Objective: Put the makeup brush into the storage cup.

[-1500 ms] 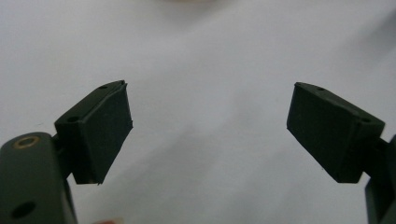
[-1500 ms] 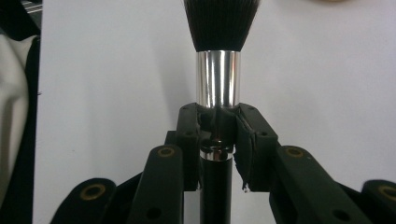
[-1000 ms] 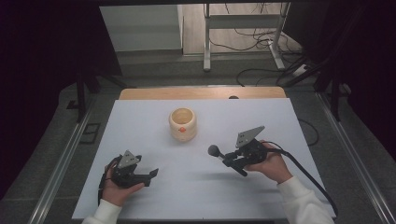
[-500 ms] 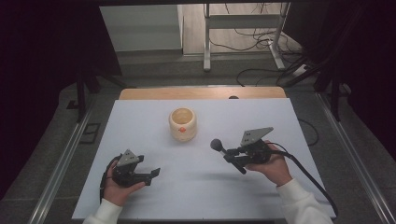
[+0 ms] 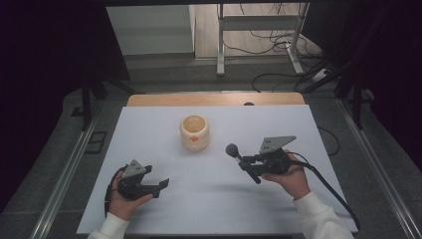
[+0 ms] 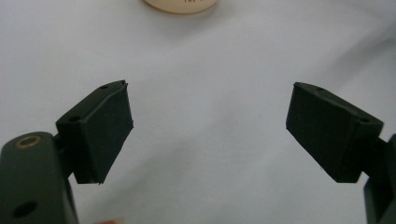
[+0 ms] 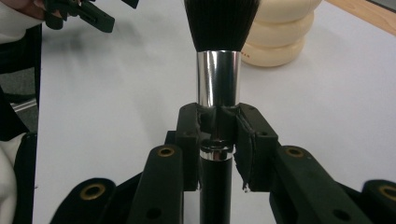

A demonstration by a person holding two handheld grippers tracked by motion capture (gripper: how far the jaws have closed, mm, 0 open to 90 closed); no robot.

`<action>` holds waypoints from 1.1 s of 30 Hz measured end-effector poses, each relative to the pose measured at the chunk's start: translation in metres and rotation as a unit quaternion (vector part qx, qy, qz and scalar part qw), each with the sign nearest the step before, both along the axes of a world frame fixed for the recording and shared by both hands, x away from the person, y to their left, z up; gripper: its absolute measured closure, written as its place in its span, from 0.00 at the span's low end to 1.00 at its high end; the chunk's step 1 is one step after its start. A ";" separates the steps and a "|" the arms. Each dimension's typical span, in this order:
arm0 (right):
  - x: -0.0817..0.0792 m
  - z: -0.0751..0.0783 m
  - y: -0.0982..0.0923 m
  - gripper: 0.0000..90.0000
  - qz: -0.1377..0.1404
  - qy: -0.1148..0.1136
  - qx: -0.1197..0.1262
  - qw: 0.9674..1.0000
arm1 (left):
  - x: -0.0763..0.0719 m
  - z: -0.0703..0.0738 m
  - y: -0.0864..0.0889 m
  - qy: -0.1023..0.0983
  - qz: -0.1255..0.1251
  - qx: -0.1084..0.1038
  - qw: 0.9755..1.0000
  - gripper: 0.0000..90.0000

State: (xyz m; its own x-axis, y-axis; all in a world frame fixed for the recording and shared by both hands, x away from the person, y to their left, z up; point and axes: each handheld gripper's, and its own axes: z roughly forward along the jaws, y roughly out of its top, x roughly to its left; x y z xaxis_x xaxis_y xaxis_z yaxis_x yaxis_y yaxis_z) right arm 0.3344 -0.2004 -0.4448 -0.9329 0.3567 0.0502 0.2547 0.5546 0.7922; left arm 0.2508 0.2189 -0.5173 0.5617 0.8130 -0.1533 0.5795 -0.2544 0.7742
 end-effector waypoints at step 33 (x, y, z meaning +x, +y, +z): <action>0.001 -0.001 -0.008 0.80 -0.071 -0.003 0.047 0.996 | -0.001 -0.001 0.000 -0.002 0.000 0.007 1.000 0.17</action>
